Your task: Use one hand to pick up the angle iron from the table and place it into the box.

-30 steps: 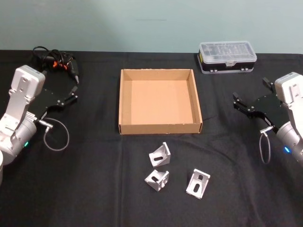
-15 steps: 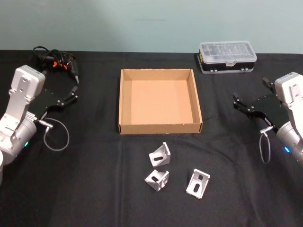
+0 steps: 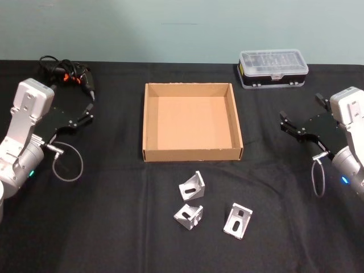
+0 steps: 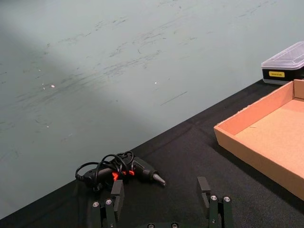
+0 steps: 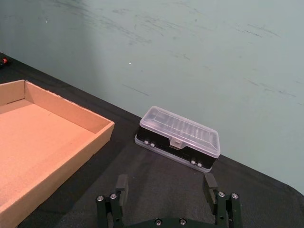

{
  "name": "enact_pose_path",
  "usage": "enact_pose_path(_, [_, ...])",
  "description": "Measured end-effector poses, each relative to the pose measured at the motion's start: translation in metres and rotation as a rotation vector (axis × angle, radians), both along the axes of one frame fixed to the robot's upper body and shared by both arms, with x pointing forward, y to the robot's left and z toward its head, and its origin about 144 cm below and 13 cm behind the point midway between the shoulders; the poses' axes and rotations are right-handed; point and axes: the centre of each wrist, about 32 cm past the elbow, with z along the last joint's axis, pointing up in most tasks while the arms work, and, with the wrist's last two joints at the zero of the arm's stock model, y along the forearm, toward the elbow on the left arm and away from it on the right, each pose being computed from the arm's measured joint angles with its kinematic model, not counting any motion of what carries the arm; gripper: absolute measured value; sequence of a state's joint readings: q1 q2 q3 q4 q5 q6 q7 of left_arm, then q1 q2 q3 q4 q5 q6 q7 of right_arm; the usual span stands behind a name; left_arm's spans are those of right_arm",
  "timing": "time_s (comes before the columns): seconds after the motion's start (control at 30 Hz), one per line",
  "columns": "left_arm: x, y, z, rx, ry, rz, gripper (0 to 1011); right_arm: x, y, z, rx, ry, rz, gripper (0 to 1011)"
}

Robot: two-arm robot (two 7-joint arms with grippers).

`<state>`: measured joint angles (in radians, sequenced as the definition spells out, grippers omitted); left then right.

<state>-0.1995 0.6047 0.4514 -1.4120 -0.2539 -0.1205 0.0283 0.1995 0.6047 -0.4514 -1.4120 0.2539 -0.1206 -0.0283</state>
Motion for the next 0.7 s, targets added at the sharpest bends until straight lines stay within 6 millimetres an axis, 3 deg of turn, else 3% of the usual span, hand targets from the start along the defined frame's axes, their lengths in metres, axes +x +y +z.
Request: enact_pose_path(0.7, [0.0,0.0,0.0,0.0,0.0,0.0,1000,0.0,0.0,0.0,0.0,0.0,0.0,1003])
